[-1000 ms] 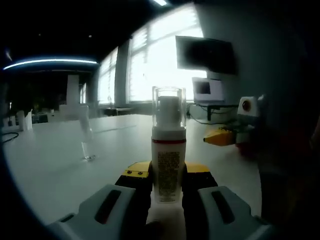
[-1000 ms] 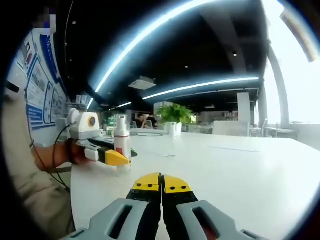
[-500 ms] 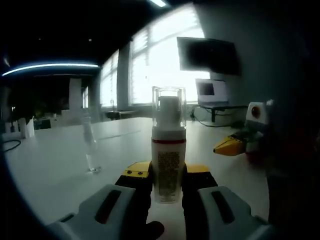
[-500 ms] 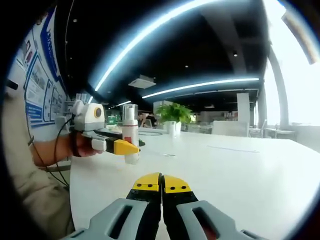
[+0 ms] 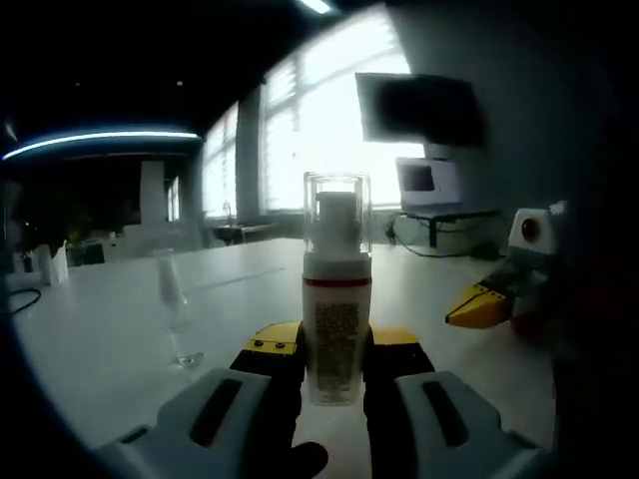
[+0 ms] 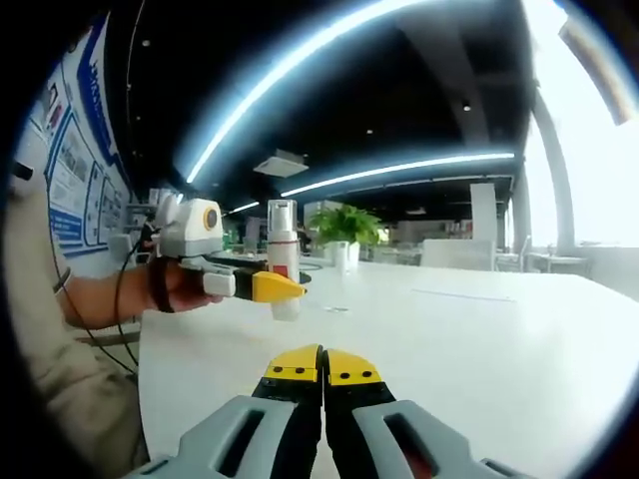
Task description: Clamp pump bottle remove cover press pump head put on cover
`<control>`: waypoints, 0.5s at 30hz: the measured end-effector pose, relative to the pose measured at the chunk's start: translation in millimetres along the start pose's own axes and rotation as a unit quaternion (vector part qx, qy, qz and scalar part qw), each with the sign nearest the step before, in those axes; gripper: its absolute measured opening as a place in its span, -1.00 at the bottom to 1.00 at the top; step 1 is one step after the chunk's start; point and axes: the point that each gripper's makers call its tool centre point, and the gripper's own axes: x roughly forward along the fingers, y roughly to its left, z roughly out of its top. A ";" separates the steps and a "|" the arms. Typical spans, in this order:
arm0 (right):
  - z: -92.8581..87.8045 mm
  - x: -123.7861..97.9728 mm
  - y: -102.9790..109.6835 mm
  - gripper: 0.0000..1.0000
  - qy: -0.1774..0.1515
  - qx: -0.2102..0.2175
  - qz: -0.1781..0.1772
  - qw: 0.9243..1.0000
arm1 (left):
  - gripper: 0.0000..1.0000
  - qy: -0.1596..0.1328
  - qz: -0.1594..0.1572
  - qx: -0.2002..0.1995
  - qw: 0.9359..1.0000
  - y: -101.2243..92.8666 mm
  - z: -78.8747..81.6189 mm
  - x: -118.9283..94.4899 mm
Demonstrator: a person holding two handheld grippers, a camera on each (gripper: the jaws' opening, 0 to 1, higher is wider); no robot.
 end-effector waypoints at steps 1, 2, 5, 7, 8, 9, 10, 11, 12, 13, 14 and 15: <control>-0.2 0.0 -0.3 -1.00 0.000 -0.001 0.000 1.000 | -0.72 0.002 0.000 0.001 1.000 0.6 -0.6 2.0; -0.3 0.1 -0.9 -1.00 0.001 -0.001 -0.001 1.000 | -0.72 0.004 -0.001 0.002 1.000 0.7 -1.6 5.1; -0.3 0.0 -1.6 -1.00 0.001 -0.001 -0.001 1.000 | -0.72 0.009 0.003 0.006 1.000 4.2 -2.9 10.1; -0.5 0.1 -1.9 -1.00 0.001 -0.001 0.000 1.000 | -0.72 0.009 0.007 0.008 1.000 7.5 -1.9 13.7; -0.7 0.2 -2.1 -1.00 0.001 -0.001 0.000 1.000 | -0.72 0.010 0.008 0.009 1.000 9.3 -1.4 16.1; -0.8 0.1 -2.3 -1.00 0.001 0.000 -0.001 1.000 | -0.72 0.011 0.008 0.011 1.000 9.6 -1.3 17.8; -0.8 0.0 -2.3 -1.00 0.001 0.001 0.000 1.000 | -0.72 0.012 0.008 0.013 1.000 9.0 -1.5 19.4; -0.9 -0.2 -2.4 -1.00 0.001 0.001 0.001 1.000 | -0.72 0.013 0.008 0.015 1.000 9.5 -1.8 22.0; -0.9 -0.2 -2.3 -1.00 0.001 0.002 0.001 1.000 | -0.72 0.014 0.008 0.014 1.000 10.4 -1.9 25.1; -0.4 0.1 0.7 -1.00 0.001 0.001 0.002 1.000 | -0.72 0.014 0.008 0.013 1.000 10.9 -2.1 28.0; -0.3 0.2 1.6 -1.00 0.001 0.001 0.002 1.000 | -0.72 0.014 0.010 0.010 1.000 10.3 -2.4 28.6; -0.2 0.2 2.2 -1.00 0.001 0.000 0.003 1.000 | -0.72 0.013 0.012 0.007 1.000 11.3 -2.2 32.3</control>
